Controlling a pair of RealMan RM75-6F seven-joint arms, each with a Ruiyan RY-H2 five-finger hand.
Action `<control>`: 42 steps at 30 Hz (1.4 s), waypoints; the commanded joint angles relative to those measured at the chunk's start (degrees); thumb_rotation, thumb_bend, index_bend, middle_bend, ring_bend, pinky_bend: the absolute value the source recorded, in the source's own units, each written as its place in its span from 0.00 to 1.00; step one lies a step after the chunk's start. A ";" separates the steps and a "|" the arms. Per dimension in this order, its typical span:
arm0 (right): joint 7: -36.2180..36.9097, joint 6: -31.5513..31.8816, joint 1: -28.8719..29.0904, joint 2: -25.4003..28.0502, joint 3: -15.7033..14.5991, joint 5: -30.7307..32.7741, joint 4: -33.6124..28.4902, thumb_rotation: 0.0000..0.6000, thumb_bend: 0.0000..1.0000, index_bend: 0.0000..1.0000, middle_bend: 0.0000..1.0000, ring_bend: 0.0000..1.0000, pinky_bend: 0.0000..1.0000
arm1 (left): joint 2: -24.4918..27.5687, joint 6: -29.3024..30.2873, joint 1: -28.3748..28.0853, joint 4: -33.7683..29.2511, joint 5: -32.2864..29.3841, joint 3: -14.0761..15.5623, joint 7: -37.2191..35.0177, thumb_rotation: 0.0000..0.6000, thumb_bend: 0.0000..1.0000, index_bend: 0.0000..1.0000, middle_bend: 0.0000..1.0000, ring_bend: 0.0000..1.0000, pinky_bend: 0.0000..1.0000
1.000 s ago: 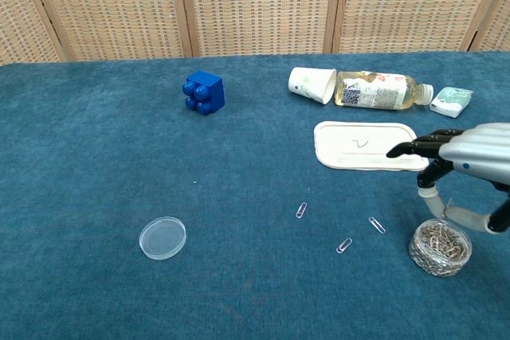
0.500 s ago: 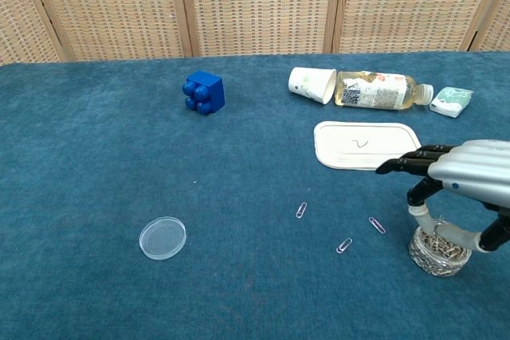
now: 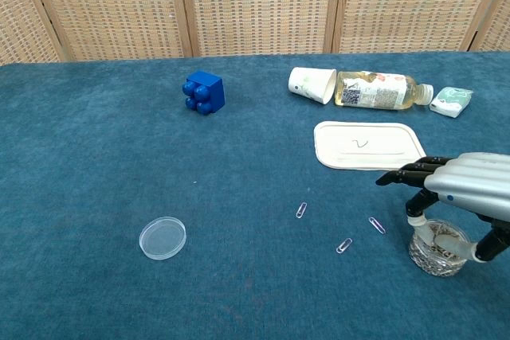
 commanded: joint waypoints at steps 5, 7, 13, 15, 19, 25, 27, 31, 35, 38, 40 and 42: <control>0.49 -0.36 -0.18 0.43 0.22 -0.56 0.02 1.00 0.44 0.61 0.04 0.00 0.01 | -0.06 0.05 0.03 0.03 0.08 0.04 0.10 1.00 0.01 0.00 0.00 0.00 0.00; 0.60 -0.45 -0.24 0.59 0.21 -0.83 -0.02 1.00 0.30 0.51 0.04 0.00 0.01 | -0.05 0.07 0.03 0.02 0.09 0.03 0.10 1.00 0.01 0.00 0.00 0.00 0.00; 0.73 -0.40 -0.52 0.76 0.35 -1.47 -0.20 1.00 0.21 0.47 0.04 0.00 0.01 | -0.01 0.14 0.05 -0.06 0.16 0.02 0.17 1.00 0.01 0.00 0.00 0.00 0.00; 0.70 -0.31 -0.61 0.84 0.43 -1.56 -0.32 1.00 0.21 0.47 0.04 0.00 0.01 | -0.01 0.15 0.07 -0.08 0.16 0.03 0.14 1.00 0.01 0.00 0.00 0.00 0.00; 0.43 -0.05 -0.81 1.17 0.57 -1.86 -0.86 1.00 0.22 0.47 0.04 0.00 0.01 | 0.01 0.21 0.10 -0.08 0.24 0.05 0.09 1.00 0.01 0.00 0.00 0.00 0.00; 1.27 1.61 -1.33 2.98 1.26 -3.21 -3.33 1.00 0.22 0.47 0.04 0.00 0.01 | 0.17 0.45 0.21 -0.17 0.47 0.07 -0.17 1.00 0.01 0.00 0.00 0.00 0.00; 1.97 2.49 -1.58 4.11 1.62 -3.79 -4.63 1.00 0.22 0.47 0.04 0.00 0.01 | 0.21 0.50 0.24 -0.19 0.53 0.08 -0.27 1.00 0.01 0.00 0.00 0.00 0.00; 4.16 5.31 -2.64 7.29 1.92 -6.05 -6.97 1.00 0.22 0.46 0.04 0.00 0.01 | 0.35 0.71 0.34 -0.23 0.64 0.04 -0.59 1.00 0.01 0.00 0.00 0.00 0.00; 7.47 9.84 -4.82 9.86 1.66 -9.31 -6.38 1.00 0.15 0.37 0.04 0.00 0.01 | 0.50 0.83 0.44 -0.21 0.72 0.04 -0.98 1.00 0.01 0.00 0.00 0.00 0.00; 11.23 14.86 -7.95 11.56 1.13 -10.85 -3.97 1.00 0.03 0.11 0.01 0.00 0.00 | 0.66 1.09 0.55 -0.20 0.84 -0.02 -1.38 1.00 0.01 0.00 0.00 0.00 0.00; 14.72 20.16 -11.71 12.74 0.86 -10.71 -1.18 1.00 0.00 0.00 0.00 0.00 0.00 | 0.51 1.91 0.78 0.14 1.37 -0.11 -1.81 1.00 0.01 0.00 0.00 0.00 0.00; 17.16 23.56 -13.92 12.30 0.75 -11.54 1.78 1.00 0.00 0.00 0.00 0.00 0.00 | 0.46 2.28 0.93 0.23 1.75 -0.04 -1.95 1.00 0.01 0.00 0.00 0.00 0.00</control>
